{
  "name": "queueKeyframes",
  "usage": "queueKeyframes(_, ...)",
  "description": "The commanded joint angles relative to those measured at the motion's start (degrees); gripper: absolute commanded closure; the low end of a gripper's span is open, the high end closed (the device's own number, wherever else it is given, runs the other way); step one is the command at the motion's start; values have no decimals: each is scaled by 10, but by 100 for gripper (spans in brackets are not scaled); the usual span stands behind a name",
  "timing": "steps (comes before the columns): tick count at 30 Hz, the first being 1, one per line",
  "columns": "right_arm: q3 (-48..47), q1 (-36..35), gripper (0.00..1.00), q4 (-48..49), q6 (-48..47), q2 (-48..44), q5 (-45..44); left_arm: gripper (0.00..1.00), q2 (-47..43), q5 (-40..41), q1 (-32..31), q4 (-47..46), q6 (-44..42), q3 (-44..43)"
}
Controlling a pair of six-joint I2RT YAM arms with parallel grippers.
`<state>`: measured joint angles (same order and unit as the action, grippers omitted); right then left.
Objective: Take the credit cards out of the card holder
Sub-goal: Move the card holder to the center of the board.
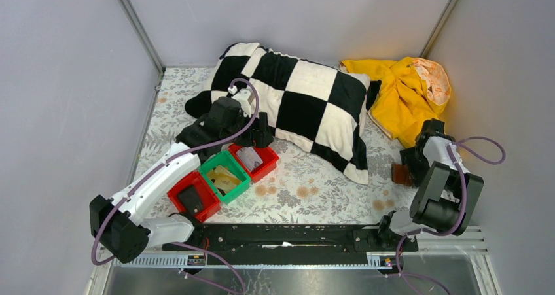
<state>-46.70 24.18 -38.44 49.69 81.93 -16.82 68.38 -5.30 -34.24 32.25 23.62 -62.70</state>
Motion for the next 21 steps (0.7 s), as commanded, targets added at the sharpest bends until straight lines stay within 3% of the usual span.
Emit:
queueKeyframes(1,-35,1,0,-12,63,16,-11,1,-3,2,-2,-31,-16,15)
queueKeyframes(21,33,1,0,79,51,84,39,1,4,18,-2,-32,-44,26)
